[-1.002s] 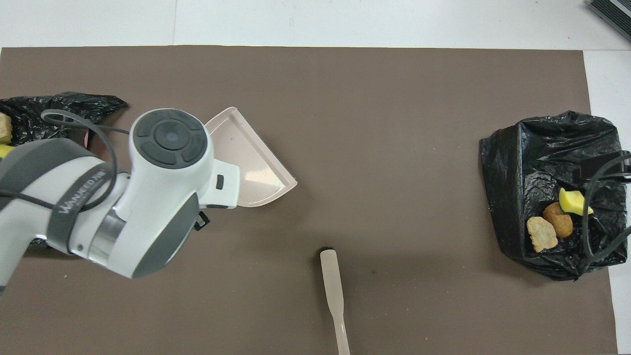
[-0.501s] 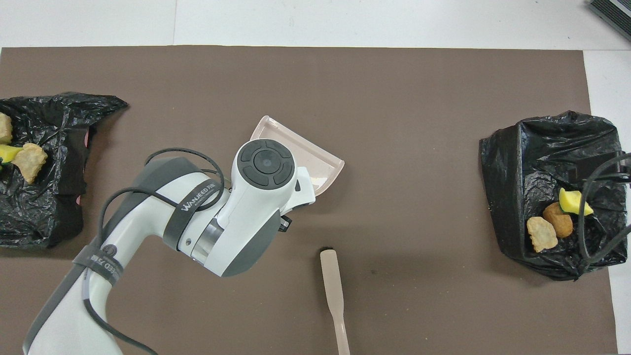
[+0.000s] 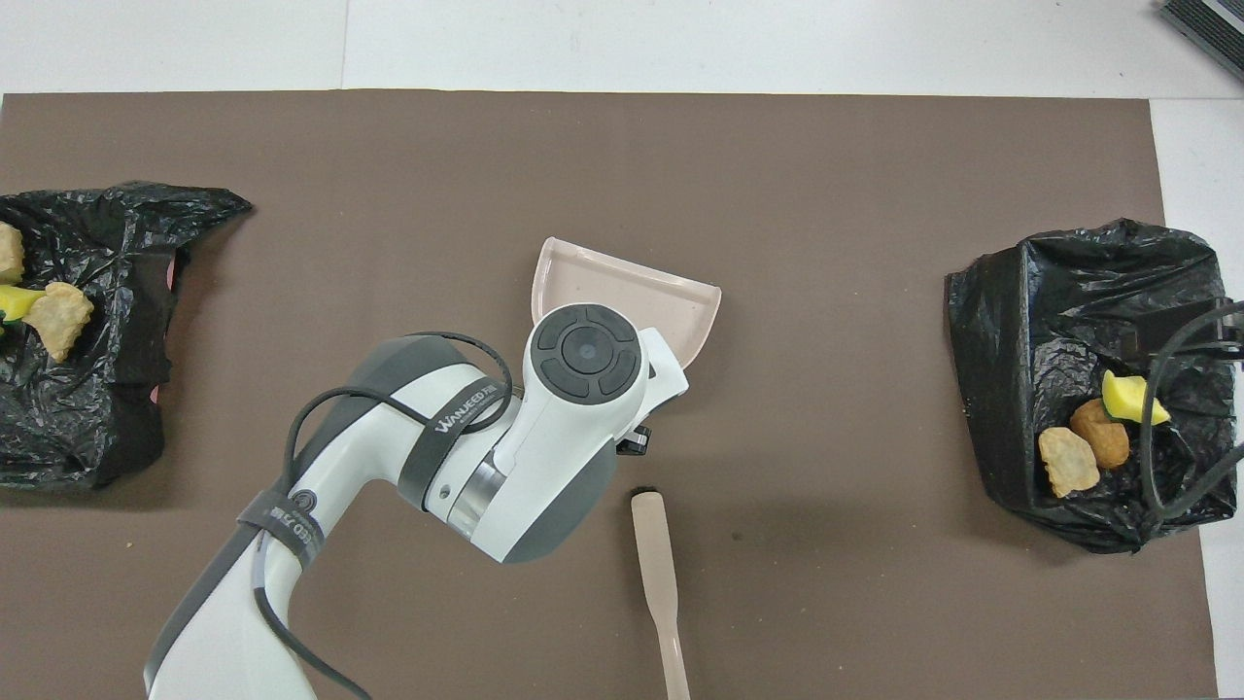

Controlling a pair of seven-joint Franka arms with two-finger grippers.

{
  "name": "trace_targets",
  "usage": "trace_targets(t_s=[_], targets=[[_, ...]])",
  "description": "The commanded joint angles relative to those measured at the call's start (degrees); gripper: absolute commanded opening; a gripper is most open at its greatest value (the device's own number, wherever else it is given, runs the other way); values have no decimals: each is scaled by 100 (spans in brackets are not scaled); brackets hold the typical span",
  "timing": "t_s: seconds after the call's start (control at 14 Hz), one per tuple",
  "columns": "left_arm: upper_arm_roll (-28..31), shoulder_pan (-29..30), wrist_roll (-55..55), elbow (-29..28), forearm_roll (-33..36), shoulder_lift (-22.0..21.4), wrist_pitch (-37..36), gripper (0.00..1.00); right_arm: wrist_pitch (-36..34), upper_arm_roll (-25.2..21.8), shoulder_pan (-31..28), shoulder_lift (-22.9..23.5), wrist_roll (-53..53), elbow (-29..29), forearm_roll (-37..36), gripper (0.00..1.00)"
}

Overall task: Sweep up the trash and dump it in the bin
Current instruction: 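Carry the empty dustpan to the mat center with the left gripper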

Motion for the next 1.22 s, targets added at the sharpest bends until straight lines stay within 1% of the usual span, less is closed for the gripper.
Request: trace_targets(t_s=[0.0, 0.14, 0.21, 0.29, 0.36, 0.5, 0.64, 0.72, 1.0, 1.14], targets=[[126, -363, -606, 772, -67, 707, -55, 0, -6, -1, -33, -24, -46, 30, 118, 100], [126, -442, -1098, 948, -58, 1033, 51, 0, -6, -1, -33, -15, -46, 30, 118, 100], [126, -521, -1126, 993, -32, 1078, 129, 0, -6, -1, -33, -15, -46, 30, 118, 100], [135, -522, -1127, 993, 55, 1061, 139, 40, -6, -1, -33, -24, -46, 30, 118, 100], [170, -522, -1092, 993, 186, 1043, 156, 99, -6, -1, -33, -15, -46, 30, 118, 100], [197, -277, -777, 976, 354, 921, 191, 100, -6, -1, -33, -24, -46, 30, 118, 100], [197, 56, -31, 949, 355, 675, 87, 100, -6, -1, -33, -24, -46, 30, 118, 100], [205, 302, 163, 914, 355, 561, 34, 100, -6, -1, -33, -15, -46, 30, 118, 100], [206, 1137, 200, 923, 364, 411, -11, 100, -6, -1, -33, -15, -46, 30, 118, 100], [206, 1428, 506, 888, 364, 271, -20, 100, -6, -1, -33, -15, -46, 30, 118, 100]])
